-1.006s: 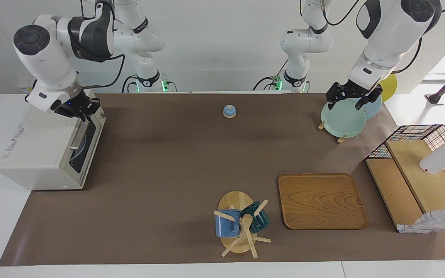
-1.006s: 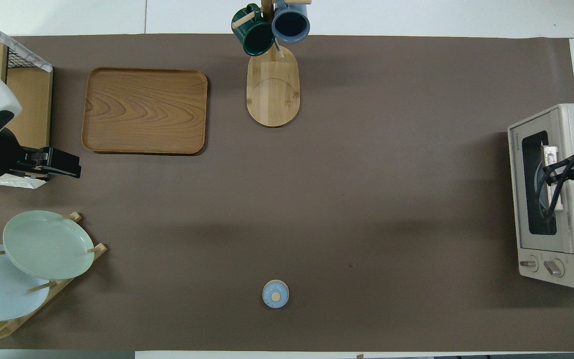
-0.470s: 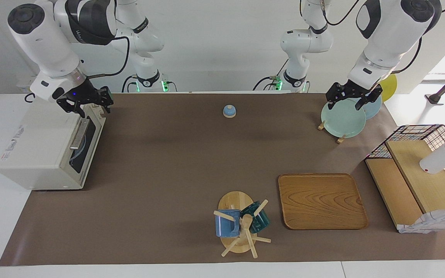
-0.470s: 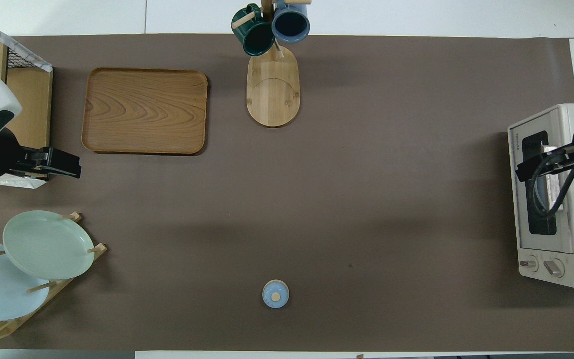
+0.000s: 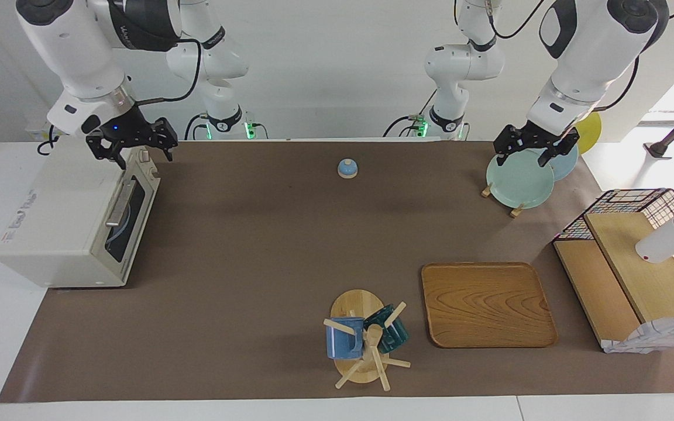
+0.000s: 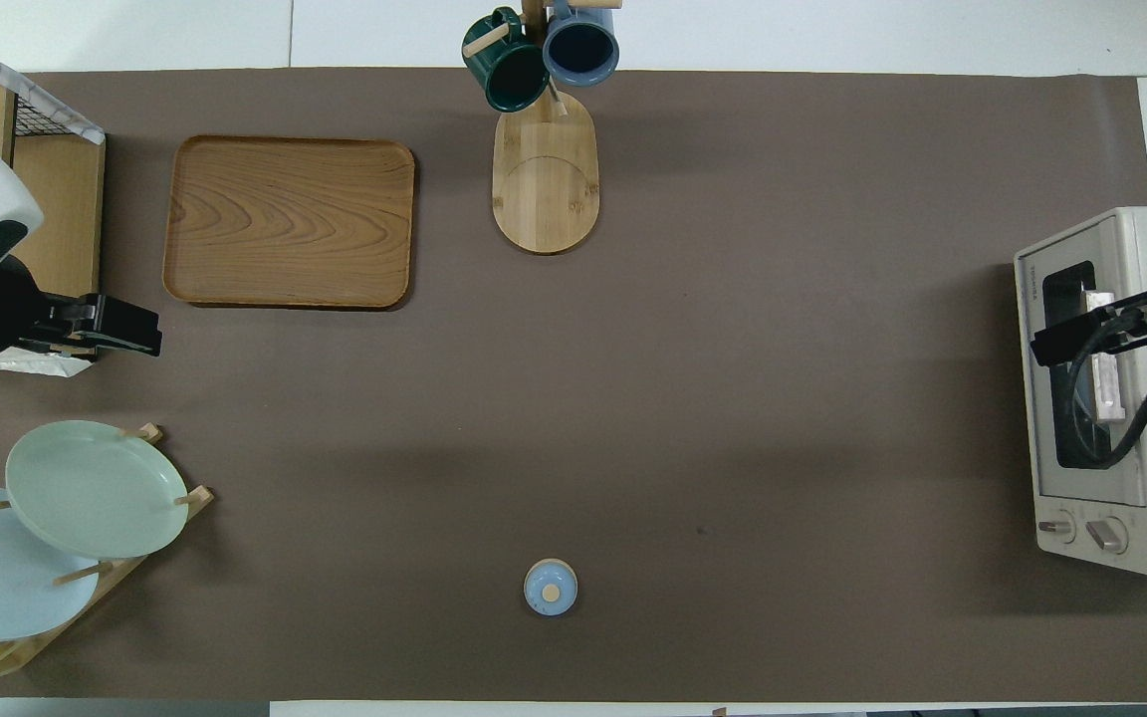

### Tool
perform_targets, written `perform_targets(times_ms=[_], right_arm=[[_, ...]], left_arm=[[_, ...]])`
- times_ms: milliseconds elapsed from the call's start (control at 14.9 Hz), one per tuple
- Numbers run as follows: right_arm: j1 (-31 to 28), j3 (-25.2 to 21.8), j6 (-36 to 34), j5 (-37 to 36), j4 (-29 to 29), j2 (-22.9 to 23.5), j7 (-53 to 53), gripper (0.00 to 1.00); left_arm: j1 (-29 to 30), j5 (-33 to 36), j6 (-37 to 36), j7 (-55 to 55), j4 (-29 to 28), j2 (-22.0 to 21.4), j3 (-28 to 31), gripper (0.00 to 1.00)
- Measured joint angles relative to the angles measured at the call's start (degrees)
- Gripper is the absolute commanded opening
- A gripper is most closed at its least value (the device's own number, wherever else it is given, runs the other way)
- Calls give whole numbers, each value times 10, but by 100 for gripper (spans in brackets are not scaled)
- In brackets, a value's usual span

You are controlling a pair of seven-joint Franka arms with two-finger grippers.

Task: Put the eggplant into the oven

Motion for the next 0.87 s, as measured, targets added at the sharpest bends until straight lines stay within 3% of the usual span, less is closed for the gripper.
perform_targets(times_ms=[872], right_arm=[[0,-5,0,0,-2,0,43,100]], left_arm=[[0,0,0,0,0,0,0,100]])
